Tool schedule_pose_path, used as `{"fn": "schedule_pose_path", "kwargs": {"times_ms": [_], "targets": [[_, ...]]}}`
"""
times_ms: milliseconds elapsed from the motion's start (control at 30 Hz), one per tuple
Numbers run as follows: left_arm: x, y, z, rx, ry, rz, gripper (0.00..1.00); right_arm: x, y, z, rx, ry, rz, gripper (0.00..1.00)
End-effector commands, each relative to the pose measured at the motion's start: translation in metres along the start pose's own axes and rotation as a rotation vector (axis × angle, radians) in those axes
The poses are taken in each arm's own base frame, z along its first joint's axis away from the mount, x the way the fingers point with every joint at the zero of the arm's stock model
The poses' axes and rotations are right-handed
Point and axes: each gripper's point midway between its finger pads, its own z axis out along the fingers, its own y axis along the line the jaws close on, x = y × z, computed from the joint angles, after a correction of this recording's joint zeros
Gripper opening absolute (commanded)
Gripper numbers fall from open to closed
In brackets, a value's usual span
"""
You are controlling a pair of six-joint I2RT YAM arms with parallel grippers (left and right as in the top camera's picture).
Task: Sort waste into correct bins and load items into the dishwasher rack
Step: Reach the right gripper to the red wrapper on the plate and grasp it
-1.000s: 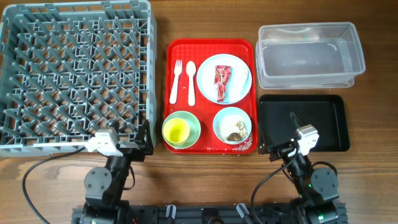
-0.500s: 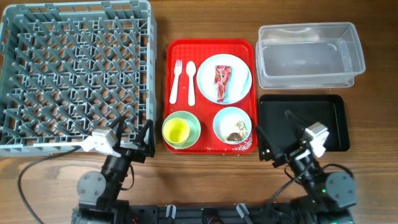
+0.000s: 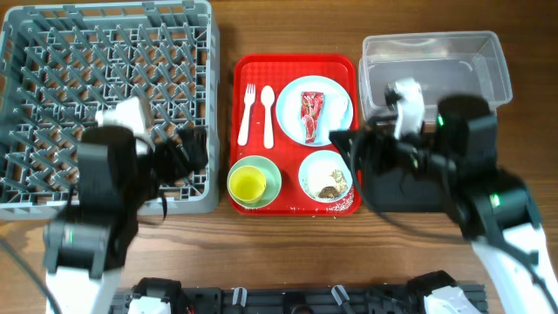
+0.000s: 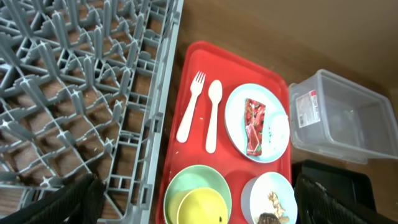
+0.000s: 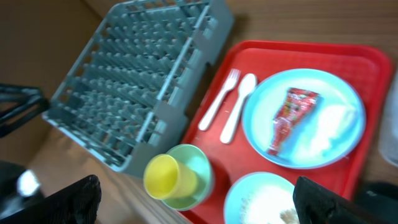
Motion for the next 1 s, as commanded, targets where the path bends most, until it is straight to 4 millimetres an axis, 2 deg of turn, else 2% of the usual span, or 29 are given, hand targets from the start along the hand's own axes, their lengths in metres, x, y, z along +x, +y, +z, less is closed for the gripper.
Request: {"fn": "schedule_pose_path", "kwargs": {"times_ms": [0,67,133,300,400,500,533,600,767,833,867,933,967], "targets": [[-0.016,-0.006,0.013,-0.035,0.049,-0.004,1.0,-0.024,0.029,0.015,-0.192,0.009,0.031,1.0],[-0.012,-0.002,0.023,-0.054,0.084,-0.008,1.0,-0.028,0.021,0.031,-0.173,0.009,0.036,1.0],[-0.008,0.001,0.032,-0.069,0.114,-0.012,1.0,-0.024,-0.002,0.056,-0.072,0.04,0.062,1.0],[0.0,0.006,0.041,-0.095,0.162,-0.018,1.0,0.006,-0.066,0.113,0.235,0.224,0.038,1.0],[0.001,0.007,0.043,-0.098,0.167,-0.019,1.0,0.016,-0.091,0.148,0.355,0.335,-0.008,1.0],[0.001,0.007,0.043,-0.099,0.167,-0.019,1.0,0.025,-0.113,0.18,0.413,0.391,0.043,0.97],[0.001,0.007,0.043,-0.099,0.167,-0.019,1.0,0.03,-0.121,0.19,0.429,0.404,0.069,0.89],[0.001,0.007,0.043,-0.099,0.167,-0.019,1.0,0.045,-0.141,0.211,0.471,0.418,0.146,0.8],[0.001,0.007,0.043,-0.099,0.167,-0.019,1.0,0.083,-0.156,0.247,0.454,0.494,0.18,0.54],[0.001,0.007,0.043,-0.099,0.168,-0.019,1.0,0.092,-0.158,0.252,0.457,0.516,0.18,0.51],[0.001,0.007,0.043,-0.099,0.167,-0.019,1.0,0.095,-0.159,0.254,0.458,0.523,0.177,0.45],[0.001,0.007,0.043,-0.099,0.167,-0.019,1.0,0.098,-0.16,0.255,0.463,0.53,0.172,0.18],[0.001,0.007,0.043,-0.099,0.168,-0.019,1.0,0.098,-0.16,0.255,0.467,0.531,0.171,0.08]]}}
